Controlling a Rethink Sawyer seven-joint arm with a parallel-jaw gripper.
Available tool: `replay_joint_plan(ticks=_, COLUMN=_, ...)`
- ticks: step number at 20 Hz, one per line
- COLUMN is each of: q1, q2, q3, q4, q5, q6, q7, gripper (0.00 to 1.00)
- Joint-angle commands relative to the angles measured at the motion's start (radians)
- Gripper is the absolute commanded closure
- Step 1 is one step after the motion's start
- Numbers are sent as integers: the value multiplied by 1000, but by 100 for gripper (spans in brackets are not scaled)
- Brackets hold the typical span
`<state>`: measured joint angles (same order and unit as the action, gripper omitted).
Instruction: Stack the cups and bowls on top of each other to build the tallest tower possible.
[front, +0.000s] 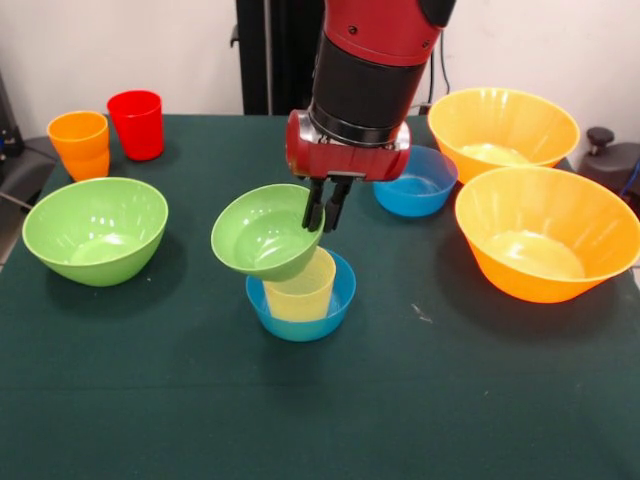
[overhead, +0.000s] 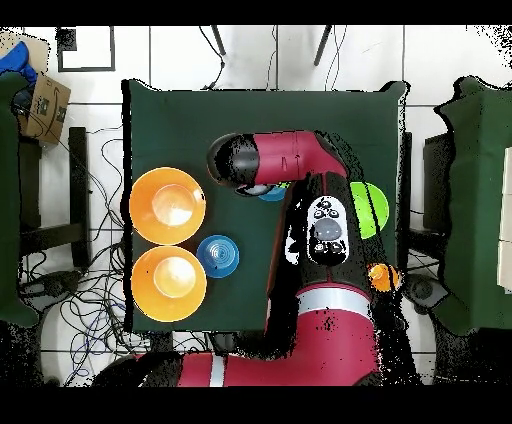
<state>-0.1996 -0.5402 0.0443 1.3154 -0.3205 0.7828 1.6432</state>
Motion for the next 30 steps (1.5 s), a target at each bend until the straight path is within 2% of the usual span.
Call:
replay_joint_plan(ticks=1, q1=0, q2=60, q3=49, q4=38, q5=-11, q6=-108, q7=95, gripper=100)
replay_joint_plan(ticks=8, q1=-20, q2=60, q3=64, q4=71, q5=6, q6=-95, q7=59, gripper=100)
replay_joint_plan(ticks=21, q1=-4, q2=64, q3=40, q4=65, q5=-11, q6=-59, q7=59, gripper=100)
replay_joint_plan(ticks=30, q1=-6, q2=56, q3=62, q4=105, q5=20, q6=-98, q7=91, gripper=100)
